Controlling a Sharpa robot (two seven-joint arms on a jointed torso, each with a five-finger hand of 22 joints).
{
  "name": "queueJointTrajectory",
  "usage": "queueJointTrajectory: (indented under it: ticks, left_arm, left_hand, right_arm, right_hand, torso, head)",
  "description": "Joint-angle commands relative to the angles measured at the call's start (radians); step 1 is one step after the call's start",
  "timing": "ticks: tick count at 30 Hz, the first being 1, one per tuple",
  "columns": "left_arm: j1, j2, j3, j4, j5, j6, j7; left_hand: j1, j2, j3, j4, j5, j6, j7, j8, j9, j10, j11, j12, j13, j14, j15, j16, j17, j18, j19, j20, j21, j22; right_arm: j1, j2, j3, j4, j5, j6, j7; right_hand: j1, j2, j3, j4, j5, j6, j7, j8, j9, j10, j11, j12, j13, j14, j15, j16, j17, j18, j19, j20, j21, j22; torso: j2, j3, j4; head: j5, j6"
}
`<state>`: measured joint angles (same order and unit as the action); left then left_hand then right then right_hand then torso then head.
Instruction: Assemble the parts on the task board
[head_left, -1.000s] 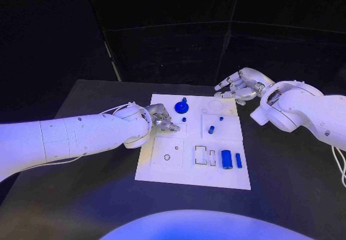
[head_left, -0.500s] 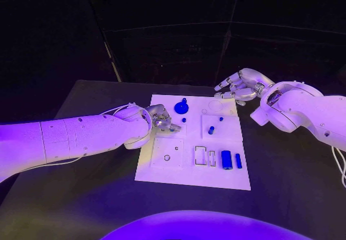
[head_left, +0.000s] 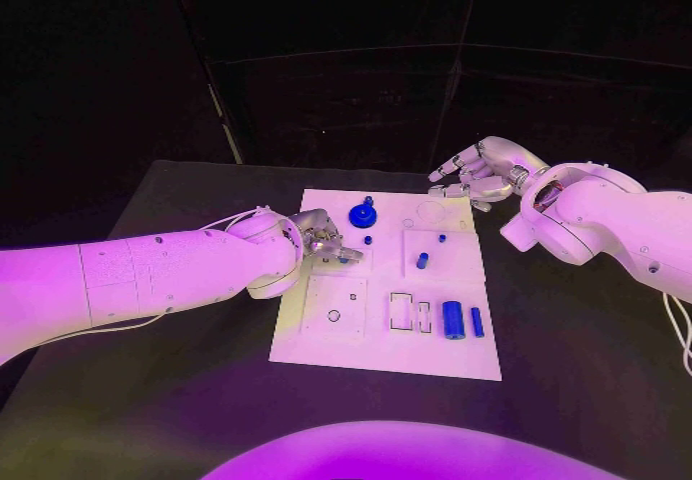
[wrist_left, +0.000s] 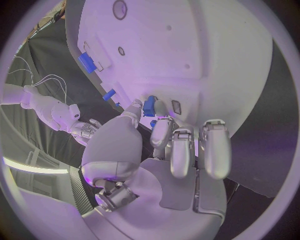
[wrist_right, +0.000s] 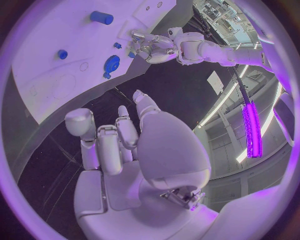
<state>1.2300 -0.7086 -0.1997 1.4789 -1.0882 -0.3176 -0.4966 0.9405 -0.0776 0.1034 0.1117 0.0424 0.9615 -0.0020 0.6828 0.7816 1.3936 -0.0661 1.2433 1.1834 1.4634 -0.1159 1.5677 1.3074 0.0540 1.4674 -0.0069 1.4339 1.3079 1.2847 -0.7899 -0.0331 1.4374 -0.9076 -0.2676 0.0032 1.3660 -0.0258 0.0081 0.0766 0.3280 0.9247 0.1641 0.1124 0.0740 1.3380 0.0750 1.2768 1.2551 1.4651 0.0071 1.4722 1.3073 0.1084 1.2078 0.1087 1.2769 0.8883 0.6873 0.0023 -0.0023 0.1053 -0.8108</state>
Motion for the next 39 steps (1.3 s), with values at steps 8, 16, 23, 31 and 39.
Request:
queueJointTrajectory:
  ticks: [8, 16, 23, 31, 39]
  left_arm:
    - [-0.002, -0.011, 0.0, 0.009, 0.01, 0.009, -0.012]
    - [-0.002, -0.012, 0.001, 0.011, 0.01, 0.005, -0.012]
    - [-0.002, -0.01, 0.002, 0.01, 0.016, -0.005, -0.012]
    - [-0.002, -0.008, 0.002, 0.006, 0.043, -0.002, -0.012]
    - [-0.002, -0.009, 0.002, 0.005, 0.059, 0.013, -0.013]
  left_hand:
    - [-0.005, 0.005, -0.009, 0.002, 0.005, -0.002, 0.002, -0.006, 0.001, 0.003, -0.001, 0.007, 0.002, 0.107, -0.008, 0.003, 0.263, -0.01, 0.04, -0.008, 0.006, 0.062]
    - [-0.003, 0.007, -0.01, 0.003, 0.005, -0.001, 0.002, -0.006, 0.002, 0.003, -0.001, 0.007, 0.002, 0.107, -0.008, 0.003, 0.263, -0.01, 0.04, -0.008, 0.006, 0.062]
    - [0.008, 0.029, -0.016, 0.01, 0.005, 0.001, 0.001, -0.005, 0.003, 0.003, -0.002, 0.007, 0.001, 0.107, -0.008, 0.003, 0.263, -0.01, 0.04, -0.009, 0.006, 0.063]
    - [0.001, 0.057, -0.032, 0.034, 0.005, 0.0, 0.001, -0.005, 0.005, 0.002, -0.002, 0.007, 0.0, 0.107, -0.008, 0.003, 0.263, -0.011, 0.04, -0.009, 0.006, 0.064]
    - [-0.002, 0.055, -0.045, 0.042, 0.005, -0.002, 0.001, -0.006, 0.005, 0.0, -0.001, 0.004, -0.003, 0.107, -0.008, 0.003, 0.263, -0.01, 0.039, -0.009, 0.003, 0.059]
  right_arm:
    - [0.002, 0.0, 0.0, 0.0, -0.002, -0.003, 0.009]
    - [0.002, 0.001, 0.0, -0.001, -0.002, -0.002, 0.009]
    - [0.001, 0.003, 0.0, -0.002, -0.002, -0.002, 0.01]
    - [0.001, 0.005, 0.0, -0.003, -0.002, -0.006, 0.013]
    - [0.001, 0.005, 0.0, -0.004, -0.005, -0.01, 0.008]
  right_hand:
    - [-0.008, -0.003, -0.004, 0.004, 0.005, 0.0, -0.001, 0.006, -0.001, -0.008, 0.0, -0.004, 0.0, 0.062, -0.008, -0.006, 0.073, 0.018, -0.009, 0.0, -0.004, 0.0]
    - [-0.008, -0.003, -0.004, 0.004, 0.005, 0.0, -0.001, 0.006, -0.001, -0.008, 0.0, -0.004, 0.0, 0.062, -0.008, -0.006, 0.073, 0.018, -0.009, 0.0, -0.004, 0.0]
    - [-0.008, -0.003, -0.004, 0.004, 0.005, 0.0, -0.001, 0.006, -0.001, -0.008, 0.0, -0.004, 0.0, 0.062, -0.008, -0.006, 0.073, 0.018, -0.009, 0.0, -0.004, 0.0]
    - [-0.008, -0.001, -0.004, 0.005, 0.006, 0.0, -0.001, 0.007, -0.001, -0.007, 0.0, -0.003, 0.001, 0.062, -0.008, -0.005, 0.074, 0.018, -0.008, 0.0, -0.003, 0.001]
    - [-0.008, -0.001, -0.004, 0.005, 0.006, 0.0, -0.001, 0.007, -0.001, -0.007, 0.0, -0.003, 0.001, 0.062, -0.008, -0.005, 0.075, 0.018, -0.008, 0.0, -0.003, 0.001]
  torso:
    - [0.0, 0.0005, 0.0002]
    - [0.0, 0.0001, 0.0]
    - [0.0, 0.0005, -0.0003]
    - [0.0, 0.0007, -0.0005]
    - [0.0, 0.0006, 0.0]
  head:
    - [0.001, 0.0]
    - [0.001, -0.001]
    - [0.001, 0.0]
    - [0.0, -0.001]
    - [-0.001, -0.001]
